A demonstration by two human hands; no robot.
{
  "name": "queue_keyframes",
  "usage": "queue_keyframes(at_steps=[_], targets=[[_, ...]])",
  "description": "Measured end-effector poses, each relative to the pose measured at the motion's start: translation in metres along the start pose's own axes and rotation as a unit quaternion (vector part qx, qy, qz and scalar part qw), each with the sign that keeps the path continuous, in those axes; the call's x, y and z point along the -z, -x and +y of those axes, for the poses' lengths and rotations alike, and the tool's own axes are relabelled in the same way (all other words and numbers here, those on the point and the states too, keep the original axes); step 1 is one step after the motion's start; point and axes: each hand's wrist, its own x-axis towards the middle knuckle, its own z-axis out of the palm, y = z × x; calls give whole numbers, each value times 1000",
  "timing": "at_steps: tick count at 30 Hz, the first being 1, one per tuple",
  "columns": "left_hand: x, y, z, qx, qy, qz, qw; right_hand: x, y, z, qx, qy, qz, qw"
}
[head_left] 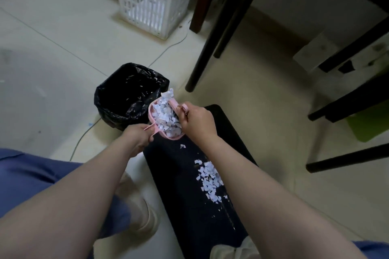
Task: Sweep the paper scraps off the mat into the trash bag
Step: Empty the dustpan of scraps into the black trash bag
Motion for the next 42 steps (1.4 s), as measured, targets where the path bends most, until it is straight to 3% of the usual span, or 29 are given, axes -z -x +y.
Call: queue_keyframes(at_steps=[7, 11, 16, 19, 25, 33, 39, 42], targets=[[56, -43, 41, -20, 20, 50, 998, -35, -77, -38, -21, -70, -5, 997], [94, -72, 65, -37, -91, 95, 991, -52, -105, -55, -57, -155, -15, 986], [111, -92, 92, -52, -317, 172, 931, -87, -124, -69, -160, -287, -30, 944], [99, -89, 98, -69, -381, 228, 893, -104, -119, -69, -215, -341, -44, 914], [80, -92, 77, -72, -501, 226, 832, -115, -112, -51, -303, -395, 8, 867], [75, -82, 71, -63, -550, 237, 799, -112, -111, -42, -328, -409, 49, 850], [66, -73, 69, -139, -528, 253, 798, -108, -108, -44, -323, -401, 54, 855], [63, -64, 65, -172, -531, 260, 788, -107, -110, -46, -350, -411, 60, 840]])
